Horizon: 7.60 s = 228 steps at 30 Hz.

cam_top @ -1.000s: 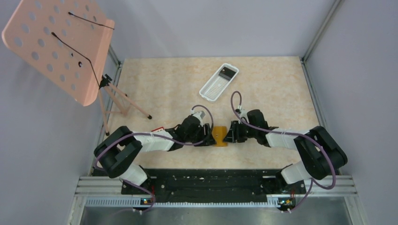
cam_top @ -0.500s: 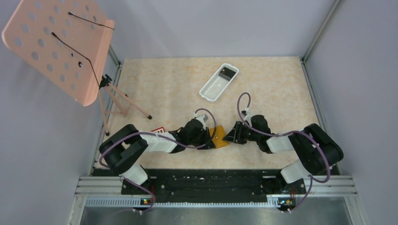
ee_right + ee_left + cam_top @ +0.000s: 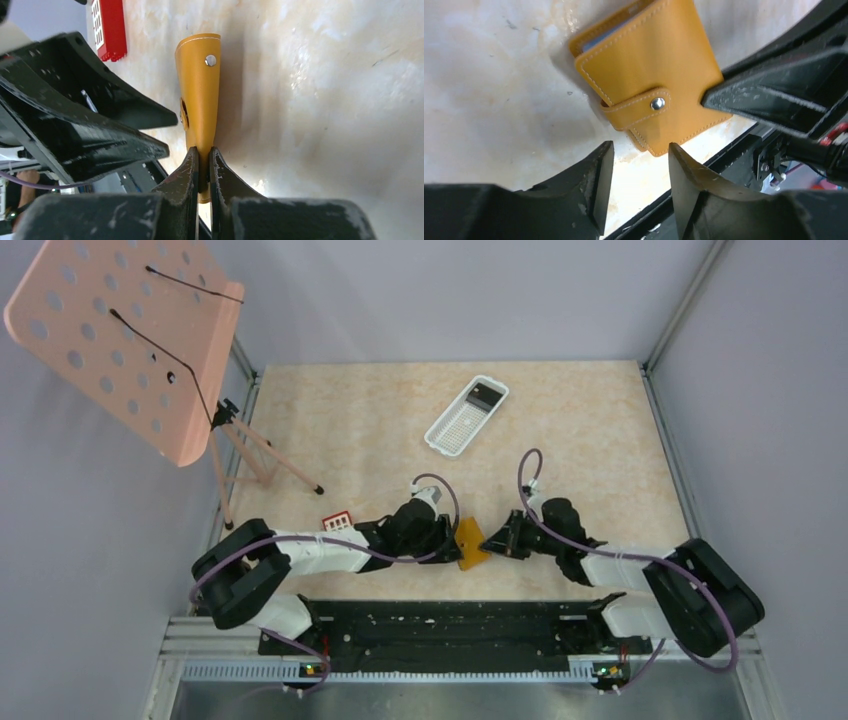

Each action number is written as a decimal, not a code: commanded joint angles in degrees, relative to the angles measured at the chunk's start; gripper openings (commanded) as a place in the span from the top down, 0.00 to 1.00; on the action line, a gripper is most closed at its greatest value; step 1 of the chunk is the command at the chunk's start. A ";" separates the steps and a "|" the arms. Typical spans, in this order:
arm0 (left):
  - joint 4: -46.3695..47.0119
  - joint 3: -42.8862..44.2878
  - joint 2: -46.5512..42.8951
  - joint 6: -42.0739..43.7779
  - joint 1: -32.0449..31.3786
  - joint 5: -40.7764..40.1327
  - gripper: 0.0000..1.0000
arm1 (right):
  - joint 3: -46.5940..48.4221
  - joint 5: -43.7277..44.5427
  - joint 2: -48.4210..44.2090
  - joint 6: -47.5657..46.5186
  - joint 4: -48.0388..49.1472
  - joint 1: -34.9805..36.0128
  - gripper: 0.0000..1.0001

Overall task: Take the credit cards out of the card holder
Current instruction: Open the card holder at the center of the board.

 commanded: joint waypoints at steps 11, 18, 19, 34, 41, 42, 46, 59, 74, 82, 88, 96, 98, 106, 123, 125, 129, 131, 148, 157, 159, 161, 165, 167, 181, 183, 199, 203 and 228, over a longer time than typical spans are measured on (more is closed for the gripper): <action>-12.16 11.53 0.26 1.71 -1.98 -8.19 0.45 | 0.20 17.56 -18.40 0.70 -14.73 10.59 1.00; -10.07 12.47 5.03 1.51 -2.86 -6.97 0.46 | 0.90 20.09 -18.49 0.59 -16.03 13.10 1.00; -9.85 12.58 5.81 1.47 -3.00 -6.93 0.47 | 1.07 20.29 -18.24 0.57 -16.02 13.47 1.00; -10.20 12.98 9.62 2.48 -3.53 -8.21 0.58 | 1.50 23.24 -15.67 0.15 -15.14 17.56 1.00; -12.10 11.90 7.41 2.13 -3.81 -10.26 0.81 | 1.00 26.55 -18.06 -0.94 -18.68 17.57 1.00; -12.48 11.70 6.81 2.13 -3.77 -10.48 0.83 | 0.96 27.06 -18.45 -0.98 -19.44 17.61 1.00; -14.33 11.33 4.28 1.56 -3.81 -11.67 0.88 | 0.62 28.90 -19.18 -1.26 -21.78 17.58 1.00; -18.26 10.22 -1.49 0.45 -3.72 -13.20 0.88 | -1.34 29.35 -22.14 -1.59 -20.78 17.58 1.00; -15.29 15.16 0.64 2.89 -4.06 -4.52 0.72 | -0.89 26.73 -22.05 -2.03 -19.44 17.58 1.00; -21.20 23.31 8.32 2.92 -5.56 -9.76 0.63 | -0.96 26.57 -22.28 -1.58 -19.32 17.61 1.00; -23.63 24.32 11.48 2.04 -5.63 -12.30 0.64 | -1.16 26.97 -23.30 -1.82 -19.94 17.58 1.00; -26.25 24.77 11.95 2.40 -5.63 -13.69 0.63 | -1.30 26.97 -22.54 -2.06 -19.31 17.65 1.00; -26.61 25.17 12.64 2.55 -5.63 -13.41 0.63 | -1.21 26.83 -22.31 -1.96 -19.01 17.60 1.00; -25.80 24.36 13.69 1.74 -6.32 -12.42 0.70 | -1.33 27.33 -22.15 -1.99 -18.95 17.57 1.00; -28.43 18.62 5.44 1.51 -6.42 -16.01 1.00 | -2.91 32.21 -22.75 -2.49 -21.75 15.89 1.00; -28.41 17.51 4.00 1.21 -6.37 -16.60 1.00 | -2.83 31.35 -22.14 -3.17 -21.44 14.68 1.00; -27.35 15.14 1.88 0.20 -6.37 -16.42 1.00 | -1.96 29.45 -20.61 -4.86 -21.42 11.51 1.00; -25.21 13.53 0.80 -0.37 -6.31 -15.42 1.00 | -0.40 29.37 -19.98 -6.03 -23.08 10.91 0.89; -3.61 0.41 -10.70 -6.30 -4.56 -9.09 1.00 | 9.66 35.80 -17.66 -10.60 -33.79 18.98 0.24; -3.12 -1.01 -12.10 -6.40 -4.39 -9.38 1.00 | 12.28 39.48 -10.49 -11.31 -32.60 23.54 0.11; -3.11 -1.14 -12.44 -6.35 -4.42 -9.47 1.00 | 12.47 39.70 -9.88 -11.23 -32.08 24.18 0.08; -3.24 -1.14 -12.76 -6.27 -4.41 -9.68 1.00 | 12.56 39.79 -9.51 -11.05 -31.64 24.89 0.06; -3.53 -0.97 -13.37 -5.98 -4.43 -10.13 1.00 | 12.72 40.25 -8.76 -10.53 -29.33 26.35 0.05; -3.74 -0.93 -13.61 -5.96 -4.43 -10.17 1.00 | 13.20 41.32 -7.91 -10.43 -29.63 27.19 0.05; -7.38 -0.62 -14.13 -5.88 -4.36 -11.97 1.00 | 15.48 50.79 -9.12 -8.98 -37.92 29.15 0.15; -8.56 -0.52 -14.36 -5.63 -4.43 -12.84 1.00 | 15.18 51.62 -10.60 -8.89 -38.54 29.12 0.17; -14.28 -2.29 -14.97 -5.25 -4.39 -15.77 1.00 | 15.83 54.45 -15.66 -10.43 -43.47 26.29 0.19; -14.83 -2.20 -14.76 -5.04 -4.39 -16.20 1.00 | 15.69 53.74 -16.78 -11.21 -43.24 25.74 0.20; -12.36 -1.92 -17.75 -4.60 -4.40 -13.10 1.00 | 23.37 32.69 -26.90 -12.26 -45.76 17.03 0.38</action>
